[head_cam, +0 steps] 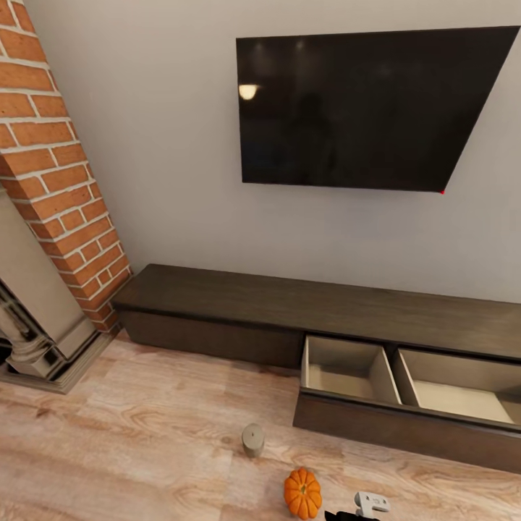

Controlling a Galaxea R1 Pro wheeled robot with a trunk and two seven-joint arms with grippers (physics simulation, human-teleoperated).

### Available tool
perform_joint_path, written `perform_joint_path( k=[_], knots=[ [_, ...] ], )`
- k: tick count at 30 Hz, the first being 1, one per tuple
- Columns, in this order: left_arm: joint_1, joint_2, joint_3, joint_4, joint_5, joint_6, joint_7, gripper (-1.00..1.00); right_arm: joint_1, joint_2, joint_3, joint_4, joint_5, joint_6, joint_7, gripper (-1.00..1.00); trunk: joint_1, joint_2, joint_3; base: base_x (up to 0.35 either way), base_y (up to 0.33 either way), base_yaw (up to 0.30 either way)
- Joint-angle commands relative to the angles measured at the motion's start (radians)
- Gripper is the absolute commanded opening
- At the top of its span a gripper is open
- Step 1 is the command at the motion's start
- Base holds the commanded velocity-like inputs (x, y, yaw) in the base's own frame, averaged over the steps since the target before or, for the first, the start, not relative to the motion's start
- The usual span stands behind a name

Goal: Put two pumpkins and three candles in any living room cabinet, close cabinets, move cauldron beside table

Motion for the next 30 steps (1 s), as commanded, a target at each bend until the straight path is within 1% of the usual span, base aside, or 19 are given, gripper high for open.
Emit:
perform_joint_path(
  k=[1,3,4,6,7,8,9,10,11,12,13,14,15,16,18,21,25,28,30],
  knots=[
    [0.000,0.001,-0.006,-0.001,0.010,0.003,-0.001,1.00,-0.001,0.000,0.008,0.002,-0.013,-0.005,0.010,1.00,0.000,0.000,-0.001,0.020,0.016,0.000],
    [0.002,0.003,-0.006,-0.008,0.010,0.003,-0.002,1.00,-0.001,0.001,0.008,0.002,-0.024,-0.007,0.027,1.00,0.000,0.000,-0.001,0.013,0.010,0.000],
    [0.003,0.004,-0.006,-0.011,0.010,0.003,-0.002,1.00,-0.001,0.000,0.008,0.002,-0.038,-0.007,0.047,1.00,0.000,0.000,-0.001,0.006,0.005,0.000],
    [0.003,0.011,-0.007,-0.037,0.010,0.009,-0.003,1.00,-0.001,-0.002,0.007,0.001,-0.079,-0.005,0.108,1.00,0.000,0.000,-0.001,0.003,0.003,0.000],
    [0.004,0.023,-0.007,-0.066,0.010,0.016,-0.003,1.00,-0.001,-0.003,0.008,0.001,-0.103,-0.002,0.144,1.00,0.000,0.000,-0.001,0.002,0.001,0.000],
    [0.005,0.041,-0.008,-0.107,0.010,0.032,-0.002,1.00,-0.001,-0.003,0.008,0.002,-0.125,0.001,0.178,1.00,0.000,0.000,-0.001,0.001,0.001,0.000],
    [0.009,0.082,-0.008,-0.206,0.011,0.113,-0.003,1.00,-0.001,-0.004,0.008,0.002,-0.149,0.004,0.216,1.00,0.000,0.000,-0.001,0.000,0.000,0.000],
    [0.016,0.110,-0.007,-0.285,0.015,0.196,-0.003,1.00,-0.001,-0.005,0.007,0.002,-0.158,0.005,0.232,1.00,0.000,0.000,-0.001,0.000,0.000,0.000],
    [0.035,0.145,-0.006,-0.430,0.034,0.344,-0.002,1.00,-0.001,-0.005,0.006,0.003,-0.167,0.007,0.245,1.00,0.000,0.000,-0.001,0.000,0.000,0.000],
    [0.043,0.154,-0.005,-0.484,0.044,0.393,0.000,1.00,-0.001,-0.005,0.006,0.003,-0.169,0.007,0.247,1.00,0.000,0.000,-0.001,0.000,0.000,0.000],
    [0.058,0.167,-0.003,-0.587,0.070,0.478,0.004,1.00,-0.001,-0.005,0.006,0.003,-0.172,0.007,0.250,1.00,0.000,0.000,-0.001,0.000,0.000,0.000],
    [0.069,0.175,0.003,-0.678,0.096,0.543,0.009,1.00,-0.001,-0.005,0.005,0.003,-0.173,0.008,0.250,1.00,0.000,0.000,-0.001,0.000,0.000,0.000],
    [0.077,0.179,0.011,-0.743,0.117,0.590,0.012,1.00,-0.001,-0.005,0.005,0.003,-0.174,0.011,0.251,1.00,0.000,0.000,-0.001,0.000,0.000,0.000],
    [0.081,0.180,0.019,-0.790,0.133,0.622,0.014,1.00,-0.001,-0.005,0.004,0.003,-0.176,0.018,0.251,1.00,0.000,0.000,-0.001,0.000,0.000,0.000],
    [0.086,0.181,0.029,-0.855,0.151,0.656,0.015,1.00,-0.001,-0.005,0.004,0.003,-0.176,0.043,0.249,1.00,0.000,0.000,-0.001,0.000,0.000,0.000],
    [0.089,0.178,0.034,-0.934,0.171,0.674,0.016,1.00,-0.001,-0.006,0.004,0.003,-0.174,0.065,0.242,1.00,0.000,0.000,-0.001,0.000,0.000,0.000],
    [0.089,0.181,0.041,-0.992,0.224,0.682,0.017,1.00,-0.001,-0.009,0.004,0.002,-0.177,0.089,0.244,1.00,0.000,0.000,-0.001,0.000,0.000,0.000],
    [0.090,0.188,0.076,-1.006,0.304,0.704,0.017,1.00,-0.001,-0.011,0.004,0.001,-0.184,0.107,0.260,1.00,0.000,0.000,-0.001,0.000,0.000,0.000],
    [0.093,0.193,0.092,-1.007,0.334,0.745,0.017,1.00,-0.001,-0.011,0.003,-0.002,-0.212,0.109,0.289,1.00,0.000,0.000,-0.001,0.000,0.000,0.000]
  ],
)
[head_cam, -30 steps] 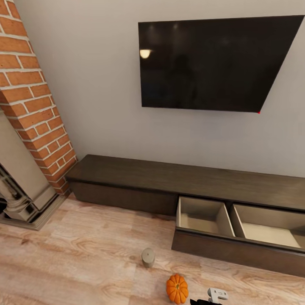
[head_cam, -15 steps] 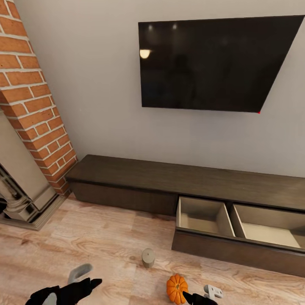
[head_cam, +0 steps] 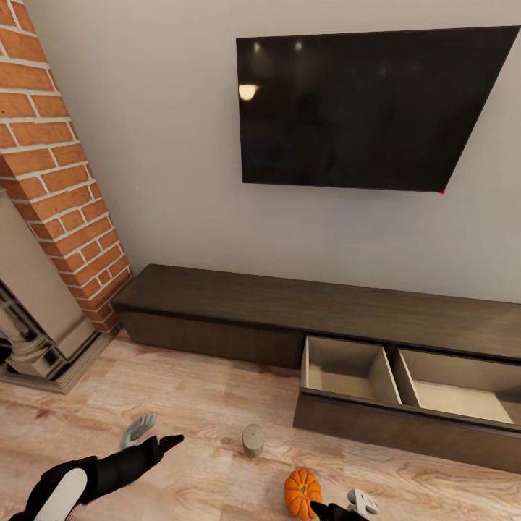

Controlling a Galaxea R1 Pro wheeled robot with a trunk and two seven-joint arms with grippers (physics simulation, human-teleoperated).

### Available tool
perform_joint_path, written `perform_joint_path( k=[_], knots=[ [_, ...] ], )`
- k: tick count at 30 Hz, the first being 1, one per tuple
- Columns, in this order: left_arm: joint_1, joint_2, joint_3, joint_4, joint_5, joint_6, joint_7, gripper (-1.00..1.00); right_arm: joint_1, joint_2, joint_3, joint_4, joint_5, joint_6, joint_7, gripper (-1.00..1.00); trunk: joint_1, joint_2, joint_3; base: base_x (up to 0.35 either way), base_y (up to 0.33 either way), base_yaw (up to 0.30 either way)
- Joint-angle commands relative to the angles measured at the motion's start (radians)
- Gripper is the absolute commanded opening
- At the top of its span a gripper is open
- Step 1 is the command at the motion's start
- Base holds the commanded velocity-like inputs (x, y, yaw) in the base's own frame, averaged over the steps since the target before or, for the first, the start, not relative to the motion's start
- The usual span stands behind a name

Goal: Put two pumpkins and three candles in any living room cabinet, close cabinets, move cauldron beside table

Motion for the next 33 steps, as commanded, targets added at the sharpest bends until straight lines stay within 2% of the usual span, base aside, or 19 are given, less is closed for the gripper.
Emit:
perform_joint_path(
  k=[1,4,7,9,14,19,24,30,33],
  knots=[
    [0.000,0.001,0.004,0.003,0.005,0.020,-0.004,1.00,-0.001,0.000,0.008,-0.001,-0.031,0.002,0.032,1.00,0.000,0.000,-0.001,0.000,0.000,0.000],
    [0.001,-0.001,0.008,0.011,0.010,0.043,-0.006,1.00,-0.001,-0.013,0.009,-0.006,-0.085,0.012,0.121,1.00,0.011,-0.021,-0.010,0.000,0.000,0.000],
    [0.002,-0.001,0.009,0.013,0.017,0.049,-0.012,1.00,-0.001,-0.054,0.009,-0.007,-0.109,0.016,0.177,1.00,0.023,-0.042,-0.020,0.000,0.000,0.000],
    [0.002,0.001,0.009,0.014,0.019,0.050,-0.014,1.00,-0.001,-0.076,0.009,-0.008,-0.128,0.021,0.194,1.00,0.031,-0.056,-0.026,0.000,0.000,0.000],
    [0.002,-0.001,0.009,0.014,0.021,0.050,-0.016,1.00,-0.001,-0.092,0.010,-0.009,-0.189,0.015,0.206,1.00,0.050,-0.091,-0.042,0.000,0.000,0.000],
    [0.002,-0.001,0.008,0.014,0.022,0.050,-0.017,1.00,-0.001,-0.131,0.009,-0.010,-0.208,0.053,0.205,1.00,0.069,-0.126,-0.057,0.000,0.000,0.000],
    [0.002,-0.001,0.008,0.014,0.022,0.049,-0.019,1.00,-0.001,-0.137,0.008,-0.011,-0.213,0.064,0.205,1.00,0.088,-0.161,-0.073,0.000,0.000,0.000],
    [0.002,-0.003,0.006,0.015,0.021,0.049,-0.021,1.00,-0.001,-0.139,0.009,-0.011,-0.254,0.065,0.208,1.00,0.111,-0.203,-0.092,0.000,0.000,0.000],
    [0.002,-0.004,0.004,0.016,0.019,0.049,-0.021,1.00,-0.001,-0.139,0.009,-0.011,-0.260,0.063,0.207,1.00,0.123,-0.224,-0.101,0.000,0.000,0.000]
  ],
)
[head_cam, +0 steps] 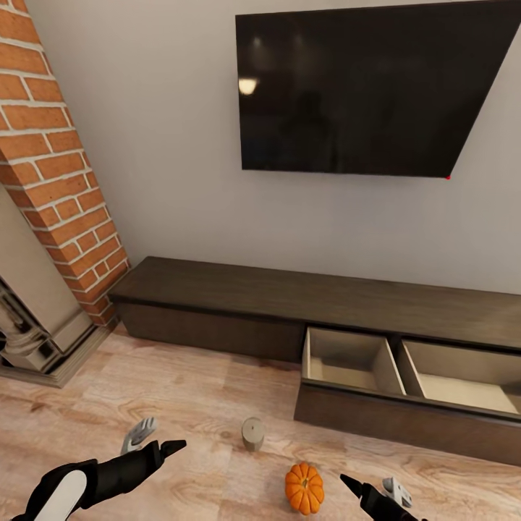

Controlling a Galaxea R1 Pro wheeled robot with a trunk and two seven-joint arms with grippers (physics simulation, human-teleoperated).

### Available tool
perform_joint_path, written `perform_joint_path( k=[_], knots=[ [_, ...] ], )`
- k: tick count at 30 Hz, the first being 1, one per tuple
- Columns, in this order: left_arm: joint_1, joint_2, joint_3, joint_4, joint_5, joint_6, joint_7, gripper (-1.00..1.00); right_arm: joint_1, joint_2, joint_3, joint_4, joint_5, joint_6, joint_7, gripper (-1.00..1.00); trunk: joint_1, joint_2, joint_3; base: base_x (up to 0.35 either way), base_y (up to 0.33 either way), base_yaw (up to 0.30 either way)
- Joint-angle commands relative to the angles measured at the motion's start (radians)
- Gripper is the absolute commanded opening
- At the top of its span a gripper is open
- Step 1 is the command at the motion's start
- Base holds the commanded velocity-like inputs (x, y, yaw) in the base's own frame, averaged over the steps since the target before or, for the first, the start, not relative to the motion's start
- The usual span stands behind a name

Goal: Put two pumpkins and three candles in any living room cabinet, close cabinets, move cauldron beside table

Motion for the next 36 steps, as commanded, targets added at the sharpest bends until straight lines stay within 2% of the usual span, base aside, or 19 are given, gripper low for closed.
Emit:
perform_joint_path(
  k=[1,13,21,36],
  knots=[
    [-0.001,-0.001,-0.001,0.000,-0.005,0.002,-0.005,1.00,-0.001,-0.001,0.006,0.002,-0.012,0.007,0.004,1.00,0.004,-0.008,-0.004,0.000,0.000,0.000],
    [-0.001,-0.005,-0.014,0.000,-0.009,0.002,-0.006,1.00,-0.001,-0.001,0.006,-0.001,-0.016,0.020,0.007,1.00,0.050,-0.092,-0.042,0.000,0.000,0.000],
    [-0.001,-0.005,-0.014,0.000,-0.009,0.002,-0.007,1.00,-0.001,0.001,0.007,-0.044,-0.058,0.014,-0.018,1.00,0.080,-0.148,-0.067,0.000,0.000,0.000],
    [0.006,-0.005,-0.015,0.000,-0.007,0.003,-0.008,1.00,-0.001,0.002,0.007,-0.047,-0.060,0.017,-0.010,1.00,0.138,-0.253,-0.114,0.000,0.000,0.000]
  ],
)
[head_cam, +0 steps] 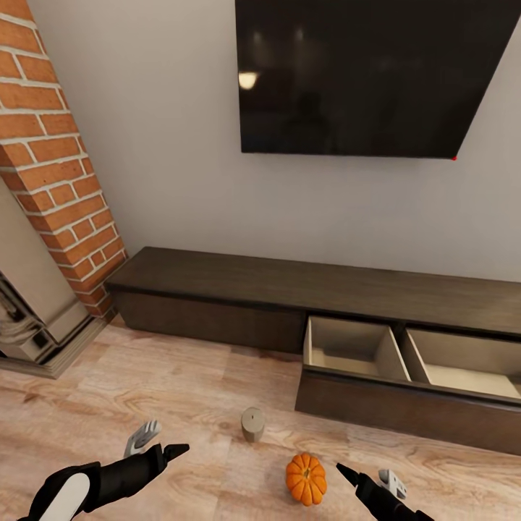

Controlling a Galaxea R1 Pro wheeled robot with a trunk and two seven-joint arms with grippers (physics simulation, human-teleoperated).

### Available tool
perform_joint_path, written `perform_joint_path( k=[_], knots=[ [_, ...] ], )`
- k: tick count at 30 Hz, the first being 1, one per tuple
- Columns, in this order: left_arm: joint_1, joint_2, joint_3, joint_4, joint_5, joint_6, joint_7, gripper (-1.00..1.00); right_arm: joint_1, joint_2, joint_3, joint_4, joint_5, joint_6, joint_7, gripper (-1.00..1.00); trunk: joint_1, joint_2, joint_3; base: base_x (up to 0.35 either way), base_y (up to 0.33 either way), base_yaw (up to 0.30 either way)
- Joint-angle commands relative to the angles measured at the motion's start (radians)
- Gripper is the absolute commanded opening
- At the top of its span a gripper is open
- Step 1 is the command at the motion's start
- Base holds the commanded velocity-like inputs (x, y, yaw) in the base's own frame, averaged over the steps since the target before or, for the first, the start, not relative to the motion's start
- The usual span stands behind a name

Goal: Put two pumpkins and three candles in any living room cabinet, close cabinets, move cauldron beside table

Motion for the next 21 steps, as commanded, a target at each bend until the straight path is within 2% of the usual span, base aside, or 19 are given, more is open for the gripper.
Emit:
perform_joint_path(
  k=[1,5,10,21],
  knots=[
    [-0.001,0.001,0.000,-0.001,-0.003,0.003,-0.006,1.00,0.000,0.000,0.005,0.000,-0.010,0.006,0.003,1.00,0.004,-0.008,-0.004,0.000,0.000,0.000],
    [-0.005,0.000,0.002,-0.001,0.001,0.009,-0.005,1.00,0.000,0.002,0.006,0.001,-0.010,0.006,0.002,1.00,0.019,-0.036,-0.017,0.000,0.000,0.000],
    [-0.041,0.000,0.008,-0.036,0.004,0.014,-0.003,1.00,0.000,0.001,0.006,0.000,-0.010,0.005,0.004,1.00,0.038,-0.071,-0.032,0.000,0.000,0.000],
    [-0.046,-0.001,0.001,-0.035,0.003,0.006,-0.003,1.00,0.000,0.004,0.007,-0.001,-0.010,-0.004,0.021,1.00,0.080,-0.148,-0.067,0.000,0.000,0.000]
  ],
)
